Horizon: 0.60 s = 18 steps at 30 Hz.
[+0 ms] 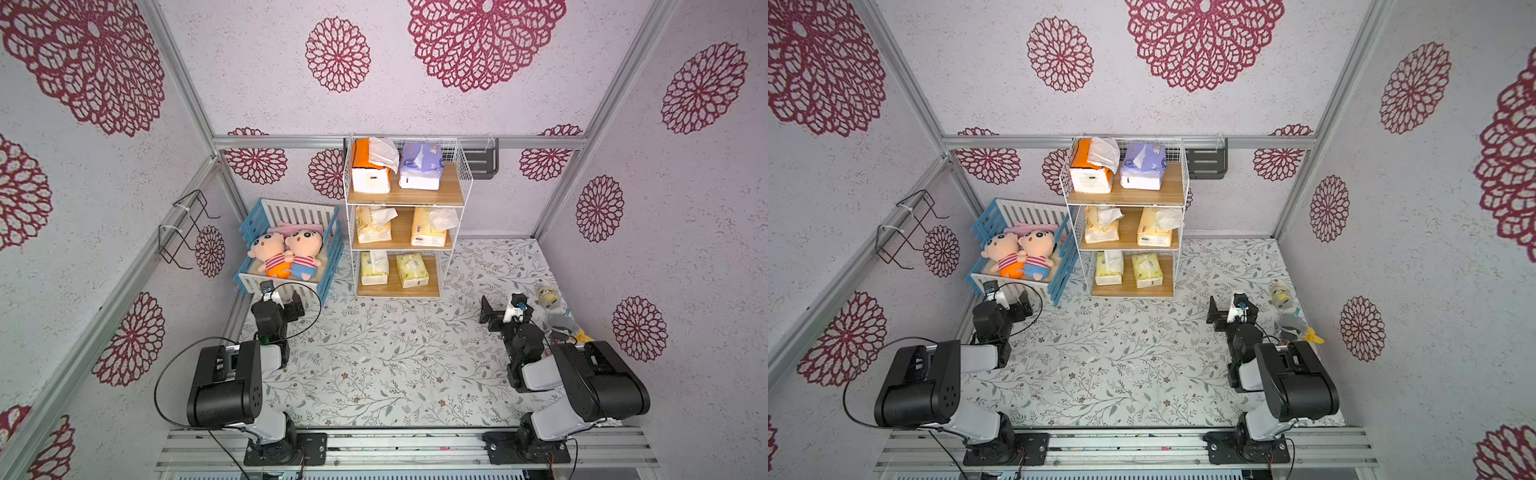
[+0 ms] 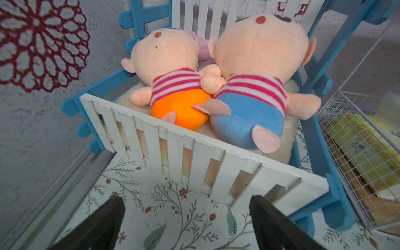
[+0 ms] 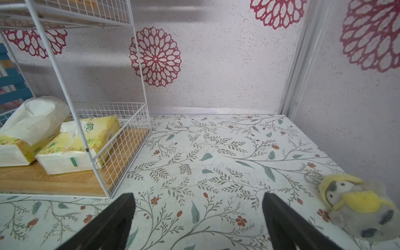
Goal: Remove the tissue boxes from the shelf
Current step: Move the shelf to the center of the board.
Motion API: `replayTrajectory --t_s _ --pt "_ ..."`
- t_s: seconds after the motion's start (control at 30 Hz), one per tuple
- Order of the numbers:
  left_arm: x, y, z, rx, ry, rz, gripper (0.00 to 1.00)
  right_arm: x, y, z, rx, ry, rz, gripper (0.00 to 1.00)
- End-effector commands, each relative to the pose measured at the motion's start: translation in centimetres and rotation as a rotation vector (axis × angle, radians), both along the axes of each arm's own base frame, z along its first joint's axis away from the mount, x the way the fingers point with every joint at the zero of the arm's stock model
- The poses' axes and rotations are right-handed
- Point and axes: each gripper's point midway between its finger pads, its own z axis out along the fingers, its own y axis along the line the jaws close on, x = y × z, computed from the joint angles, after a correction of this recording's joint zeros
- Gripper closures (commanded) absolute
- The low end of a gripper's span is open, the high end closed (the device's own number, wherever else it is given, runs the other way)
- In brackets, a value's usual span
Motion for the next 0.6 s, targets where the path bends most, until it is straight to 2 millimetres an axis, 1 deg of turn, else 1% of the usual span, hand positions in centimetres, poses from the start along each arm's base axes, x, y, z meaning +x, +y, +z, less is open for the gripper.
replayTrajectory --t_s 0.0,0.57 --pt "0.51 -0.22 0.97 -0.001 -0.028 -0.011 0.03 0.36 0.14 2.05 -0.005 -0.069 0.005 0.01" --pt "0.51 -0.21 0.96 -0.001 -0.028 -0.011 0.03 0.38 -0.01 2.01 -0.001 -0.067 -0.004 0.01"
